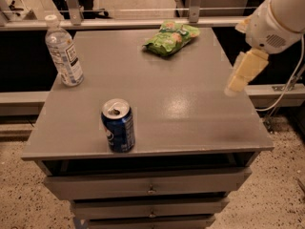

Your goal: Move green rice chip bag near blue plastic bottle

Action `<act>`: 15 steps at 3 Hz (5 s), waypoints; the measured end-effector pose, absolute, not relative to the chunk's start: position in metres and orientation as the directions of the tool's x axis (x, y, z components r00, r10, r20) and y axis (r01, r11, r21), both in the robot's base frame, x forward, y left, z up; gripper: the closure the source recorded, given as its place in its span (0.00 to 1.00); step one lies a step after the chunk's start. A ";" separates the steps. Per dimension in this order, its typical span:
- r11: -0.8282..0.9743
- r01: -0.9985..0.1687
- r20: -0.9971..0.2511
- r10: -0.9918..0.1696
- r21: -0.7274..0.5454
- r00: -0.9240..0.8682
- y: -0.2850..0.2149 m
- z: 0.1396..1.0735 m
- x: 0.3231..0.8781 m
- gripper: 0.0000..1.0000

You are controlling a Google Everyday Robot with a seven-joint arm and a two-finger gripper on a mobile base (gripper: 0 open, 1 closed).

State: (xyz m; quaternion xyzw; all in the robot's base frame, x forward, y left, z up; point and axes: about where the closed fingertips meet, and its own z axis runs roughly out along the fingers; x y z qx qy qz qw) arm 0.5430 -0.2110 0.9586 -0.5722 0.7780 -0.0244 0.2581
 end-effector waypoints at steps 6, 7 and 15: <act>0.603 -0.762 -0.834 -0.529 -0.237 -0.159 -0.095 0.909 0.780 0.00; 0.648 -0.723 -0.862 -0.485 -0.240 -0.149 -0.077 0.892 0.815 0.00; 0.468 -0.797 -0.865 -0.484 -0.382 0.131 -0.049 0.940 0.761 1.00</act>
Offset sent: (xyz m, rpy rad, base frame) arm 0.1634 0.0281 -0.0357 0.3308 -0.0766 -0.0867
